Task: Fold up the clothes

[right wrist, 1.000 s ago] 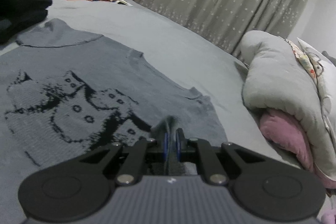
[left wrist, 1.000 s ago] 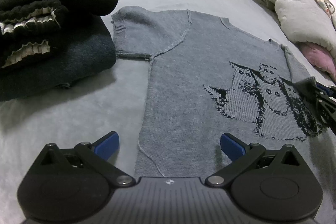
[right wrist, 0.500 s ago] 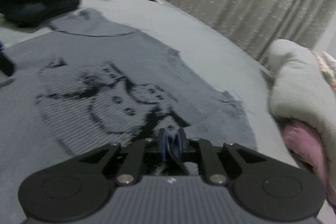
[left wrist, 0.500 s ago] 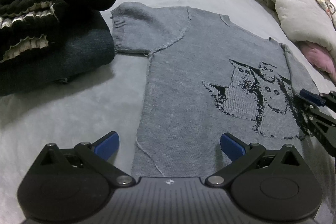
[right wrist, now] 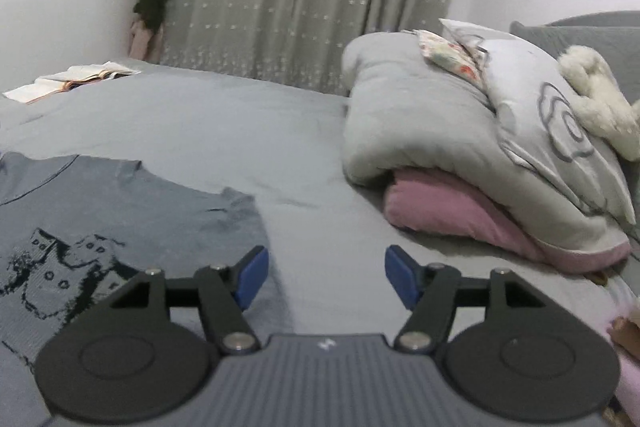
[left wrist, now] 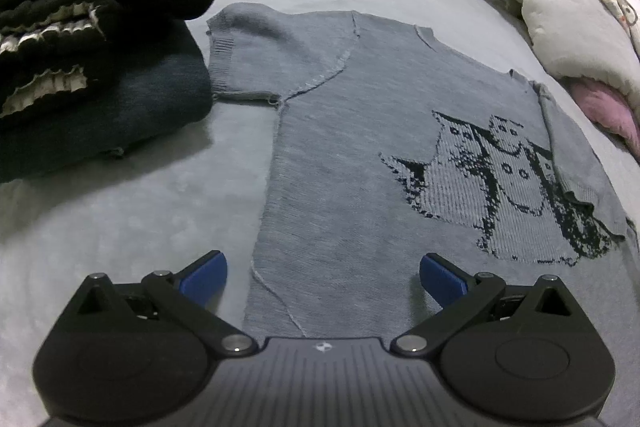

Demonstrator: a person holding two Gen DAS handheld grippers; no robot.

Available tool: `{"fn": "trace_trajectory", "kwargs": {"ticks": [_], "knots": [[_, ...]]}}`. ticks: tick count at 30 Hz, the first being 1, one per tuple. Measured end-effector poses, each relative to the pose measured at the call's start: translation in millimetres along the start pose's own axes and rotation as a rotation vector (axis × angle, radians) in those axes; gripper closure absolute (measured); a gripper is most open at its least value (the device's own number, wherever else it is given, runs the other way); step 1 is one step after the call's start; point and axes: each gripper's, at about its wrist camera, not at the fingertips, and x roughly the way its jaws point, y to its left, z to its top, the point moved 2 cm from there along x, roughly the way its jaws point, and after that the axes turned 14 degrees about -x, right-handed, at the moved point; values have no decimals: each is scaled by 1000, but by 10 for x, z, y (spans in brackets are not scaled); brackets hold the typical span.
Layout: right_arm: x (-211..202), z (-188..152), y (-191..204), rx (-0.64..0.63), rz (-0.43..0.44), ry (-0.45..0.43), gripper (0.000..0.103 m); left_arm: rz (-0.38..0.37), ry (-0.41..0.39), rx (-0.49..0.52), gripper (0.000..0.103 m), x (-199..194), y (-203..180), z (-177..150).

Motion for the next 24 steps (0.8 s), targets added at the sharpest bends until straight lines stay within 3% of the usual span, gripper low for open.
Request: {"fn": "trace_trajectory", "kwargs": {"ticks": [5,6,9,15,17,18,24], "knots": [[171,-108,133,-62,72,78,40,3,-1,7,0,7,-9,1],[218,-134,169,-73,89,99,46,3,-1,5,0,8,-8,4],[358,-234,232,-60,148,157,78,4,-1,7,0,5,-11,8],[502,-465,166,57,196,212,76,4,-1,8,0,0,-16,14],[506,-528,135,102,226,199,82,3,-1,10,0,2,-16,13],[502,-529,126,105,226,195,93,5,-2,12,0,4,-21,9],[463,-489,-47,156,162,181,97,7,-2,25,0,2,-22,-6]]}}
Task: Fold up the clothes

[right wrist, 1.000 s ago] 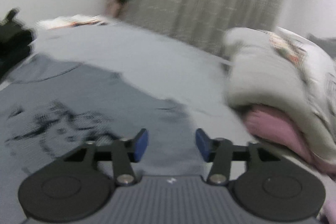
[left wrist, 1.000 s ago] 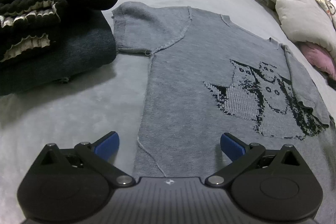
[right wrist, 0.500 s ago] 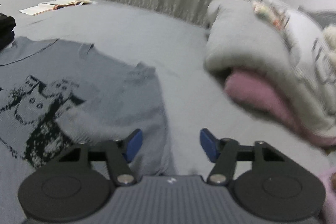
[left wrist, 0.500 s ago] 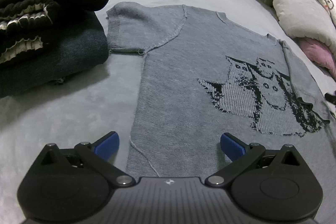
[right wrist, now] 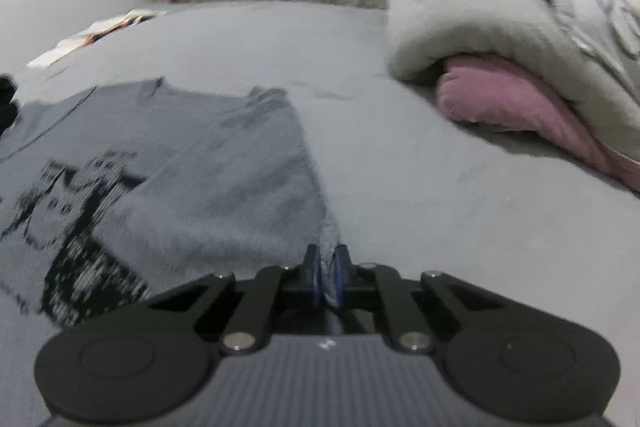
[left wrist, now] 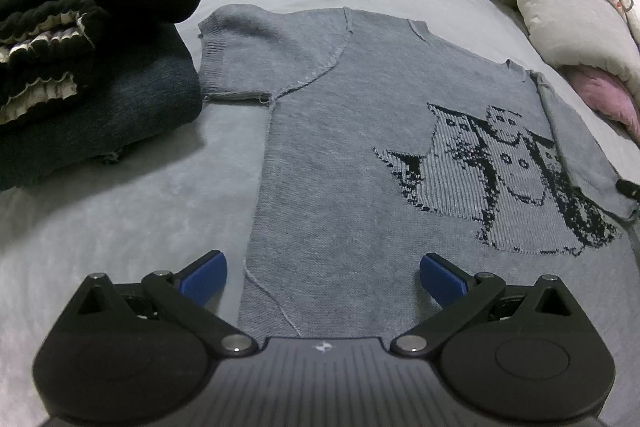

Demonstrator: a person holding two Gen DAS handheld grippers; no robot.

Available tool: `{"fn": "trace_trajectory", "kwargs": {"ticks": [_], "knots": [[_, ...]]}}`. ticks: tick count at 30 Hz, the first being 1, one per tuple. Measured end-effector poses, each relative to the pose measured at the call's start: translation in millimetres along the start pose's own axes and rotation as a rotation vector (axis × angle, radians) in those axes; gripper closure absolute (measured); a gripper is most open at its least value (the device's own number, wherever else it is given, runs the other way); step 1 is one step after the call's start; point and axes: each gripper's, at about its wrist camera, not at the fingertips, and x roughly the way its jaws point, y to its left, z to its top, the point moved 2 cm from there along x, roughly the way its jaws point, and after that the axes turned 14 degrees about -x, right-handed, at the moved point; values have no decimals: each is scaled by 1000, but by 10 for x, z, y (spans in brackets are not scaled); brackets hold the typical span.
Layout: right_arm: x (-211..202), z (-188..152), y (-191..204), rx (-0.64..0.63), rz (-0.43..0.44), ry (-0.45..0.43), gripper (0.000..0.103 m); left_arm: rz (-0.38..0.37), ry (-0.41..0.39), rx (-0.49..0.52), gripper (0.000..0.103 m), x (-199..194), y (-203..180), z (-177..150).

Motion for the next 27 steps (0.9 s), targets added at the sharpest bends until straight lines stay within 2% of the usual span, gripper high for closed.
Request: {"fn": "trace_trajectory", "kwargs": {"ticks": [2,5,8,10,12,17,19,24,26,27], "knots": [[-10,-26,-114,42,-7,-2,97,-1,1,-1,0,-3,5,0],[29,-72,-179,67,29,-5,97,-2,1,-1,0,1,8,2],[-7,16,-247,101,74,-70,87,2,-1,2,0,11,5,-4],[-26,164,-270,111,91,-123,47,8,-3,5,0,16,-8,-10],[21,393,-209,68,107,-157,40,11,-5,2,0,17,-22,-12],[460,967,221,-193,134,-91,41,12,-8,0,0,29,-32,-12],[670,1118,429,-321,134,-46,45,15,-8,8,0,32,-35,-20],[994,1259,577,-422,98,16,50,7,2,14,0,28,-46,-28],[1111,1305,593,-434,87,40,64,-7,9,-2,0,20,-31,-8],[1155,1318,563,-414,86,51,75,-11,11,-7,0,19,-25,-2]]}}
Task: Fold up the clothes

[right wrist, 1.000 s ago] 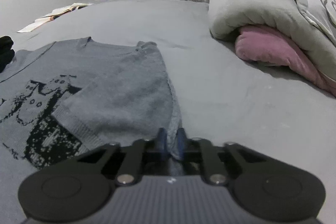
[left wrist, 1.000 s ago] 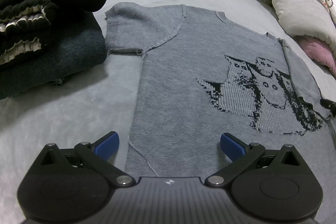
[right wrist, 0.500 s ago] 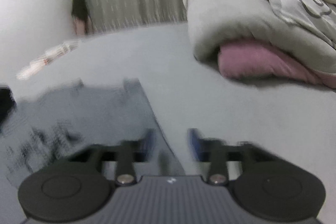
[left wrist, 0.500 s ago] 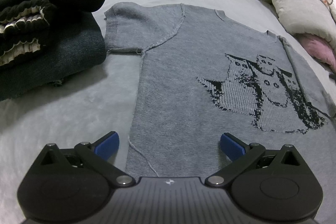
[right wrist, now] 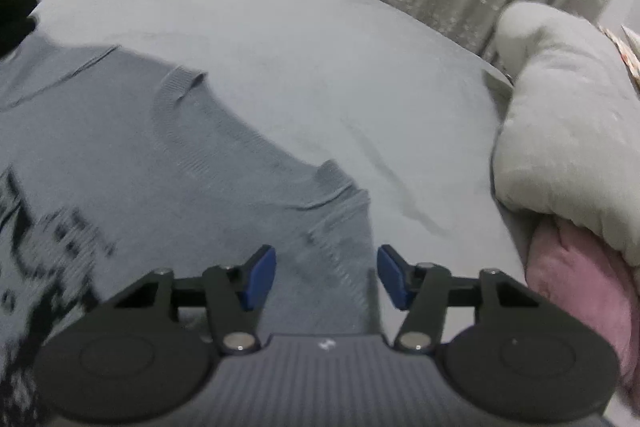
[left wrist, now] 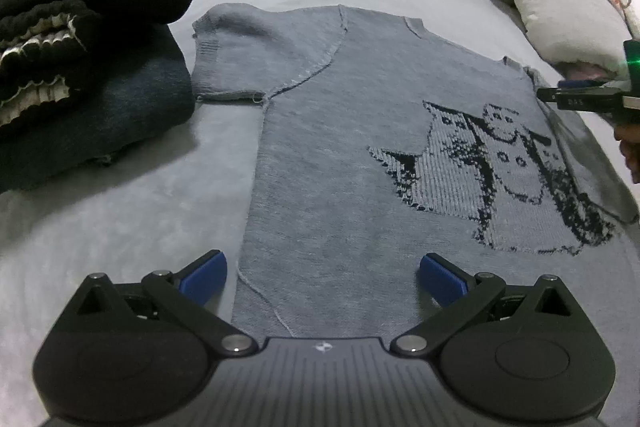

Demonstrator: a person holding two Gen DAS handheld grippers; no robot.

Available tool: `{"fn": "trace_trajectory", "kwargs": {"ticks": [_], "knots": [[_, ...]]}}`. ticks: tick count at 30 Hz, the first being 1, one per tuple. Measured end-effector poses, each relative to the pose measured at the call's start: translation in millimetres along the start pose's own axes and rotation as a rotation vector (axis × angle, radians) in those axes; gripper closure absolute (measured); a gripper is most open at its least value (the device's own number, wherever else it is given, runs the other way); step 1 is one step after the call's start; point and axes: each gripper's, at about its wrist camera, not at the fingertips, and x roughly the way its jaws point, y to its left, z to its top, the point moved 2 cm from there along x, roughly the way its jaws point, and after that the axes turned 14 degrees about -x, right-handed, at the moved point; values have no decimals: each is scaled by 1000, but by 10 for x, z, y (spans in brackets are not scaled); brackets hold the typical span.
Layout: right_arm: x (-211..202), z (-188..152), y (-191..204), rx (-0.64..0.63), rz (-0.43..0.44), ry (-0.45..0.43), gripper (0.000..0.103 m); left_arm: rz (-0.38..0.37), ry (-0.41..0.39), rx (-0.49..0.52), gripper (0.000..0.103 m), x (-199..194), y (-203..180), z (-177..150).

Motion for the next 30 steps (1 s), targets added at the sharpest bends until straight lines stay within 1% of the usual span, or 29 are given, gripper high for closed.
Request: {"fn": "trace_trajectory", "kwargs": {"ticks": [1,3,4,6,10,15,19,25,28,30], "knots": [[41,1,-36,20,2,10,84,-3,2,-4,0,-2,6,6],[121,9,-35,29,32,25,94,-7,3,-8,0,-7,10,11],[129,20,-19,26,30,24,97,-8,3,-9,0,-7,11,11],[125,36,17,17,16,18,99,-7,3,-7,0,-6,9,9],[3,-27,-70,85,-35,-46,100,-2,2,1,0,-6,-7,1],[-29,-55,-248,148,-95,-75,100,-3,2,-4,0,-5,2,10],[-3,-72,-341,230,-151,-93,100,9,-4,9,0,8,-26,-7],[202,-181,-363,280,-211,3,100,14,-9,12,0,8,-32,-6],[184,-200,-377,298,-238,9,98,17,-10,21,0,14,-38,-12],[52,-233,-457,338,-252,-24,96,15,-9,19,0,13,-36,-9]]}}
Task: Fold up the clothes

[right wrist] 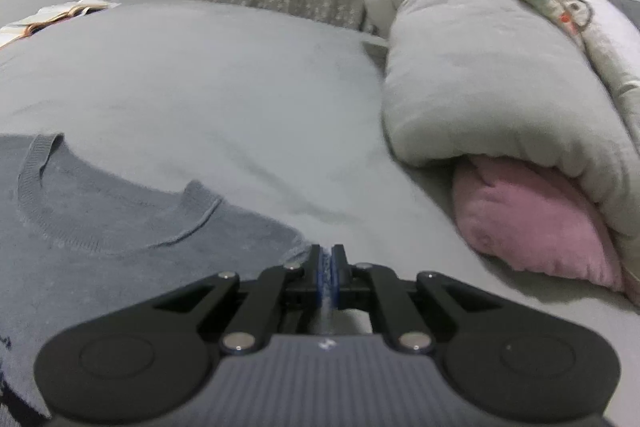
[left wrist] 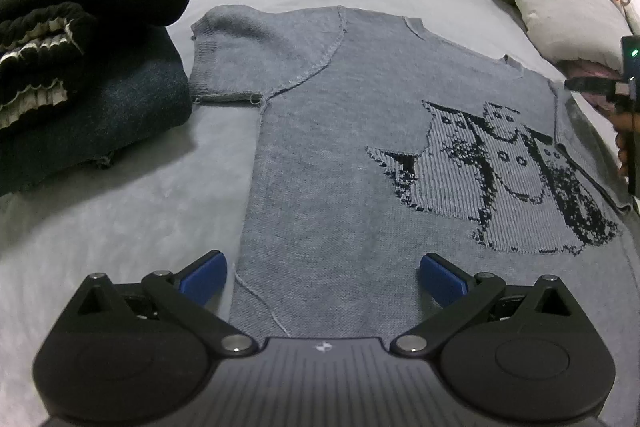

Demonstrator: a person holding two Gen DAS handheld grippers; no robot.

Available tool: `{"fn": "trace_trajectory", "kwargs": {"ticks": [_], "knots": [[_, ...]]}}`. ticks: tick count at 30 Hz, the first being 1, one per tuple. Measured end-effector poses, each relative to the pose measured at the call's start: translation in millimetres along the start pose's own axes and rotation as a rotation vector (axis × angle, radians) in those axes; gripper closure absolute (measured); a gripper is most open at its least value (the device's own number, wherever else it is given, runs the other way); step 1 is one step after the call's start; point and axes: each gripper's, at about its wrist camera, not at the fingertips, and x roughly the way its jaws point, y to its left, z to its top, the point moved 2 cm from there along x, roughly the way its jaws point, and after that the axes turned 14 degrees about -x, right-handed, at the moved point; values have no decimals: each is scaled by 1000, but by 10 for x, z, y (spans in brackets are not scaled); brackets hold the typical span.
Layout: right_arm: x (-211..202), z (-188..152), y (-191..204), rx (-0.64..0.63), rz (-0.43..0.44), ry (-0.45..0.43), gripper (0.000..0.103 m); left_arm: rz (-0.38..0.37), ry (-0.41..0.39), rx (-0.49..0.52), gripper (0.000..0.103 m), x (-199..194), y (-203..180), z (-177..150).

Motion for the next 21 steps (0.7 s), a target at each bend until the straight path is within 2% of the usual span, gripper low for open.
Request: {"fn": "trace_trajectory", "kwargs": {"ticks": [1,3,4,7,9,13,16,21], "knots": [[-73,1,-88,36,11,-21,94,-2,1,-3,0,-1,2,3],[-186,-16,-205,67,45,-39,80,-9,3,-7,0,-6,4,6],[-239,-27,-258,79,63,-46,77,-12,4,-8,0,-8,4,6],[-477,-119,-320,45,111,-58,72,-20,6,-12,0,-13,4,9],[-638,-231,-282,27,182,-59,70,-23,5,-14,0,-14,0,9],[-873,-383,14,-45,291,-59,66,-19,0,-5,0,-12,-26,-9],[-999,-446,403,-118,378,-55,63,-14,-2,6,0,-8,-41,-22],[-1107,-444,835,-224,400,-44,51,-22,1,6,0,-16,-50,-17]]}}
